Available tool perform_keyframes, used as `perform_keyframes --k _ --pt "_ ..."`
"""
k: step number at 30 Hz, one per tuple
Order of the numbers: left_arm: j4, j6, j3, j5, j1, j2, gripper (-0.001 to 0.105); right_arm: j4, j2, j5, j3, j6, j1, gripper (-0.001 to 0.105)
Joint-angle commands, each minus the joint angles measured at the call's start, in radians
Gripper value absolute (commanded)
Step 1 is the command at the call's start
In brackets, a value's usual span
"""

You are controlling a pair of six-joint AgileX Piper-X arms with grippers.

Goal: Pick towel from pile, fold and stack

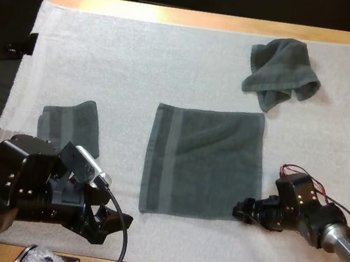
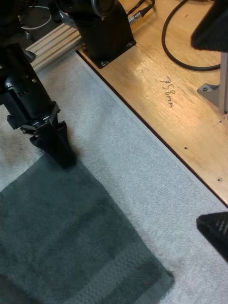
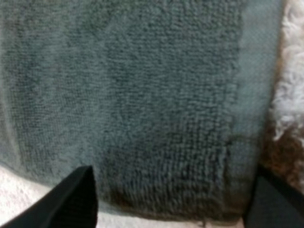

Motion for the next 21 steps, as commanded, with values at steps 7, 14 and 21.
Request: perform_keyframes --k 7,14,21 --pt "0.004 -0.002 0.002 0.010 -0.005 -0.002 0.065 0.058 0.009 0.017 0.006 0.002 -0.001 0.061" --pt "0.004 0.000 0.002 0.010 -0.005 -0.002 0.065 0.059 0.009 0.033 0.006 0.027 -0.001 0.061" --pt "0.004 0.000 0.002 0.010 -0.005 -0.002 0.065 0.115 -0.036 0.157 0.006 0.032 -0.001 0.060"
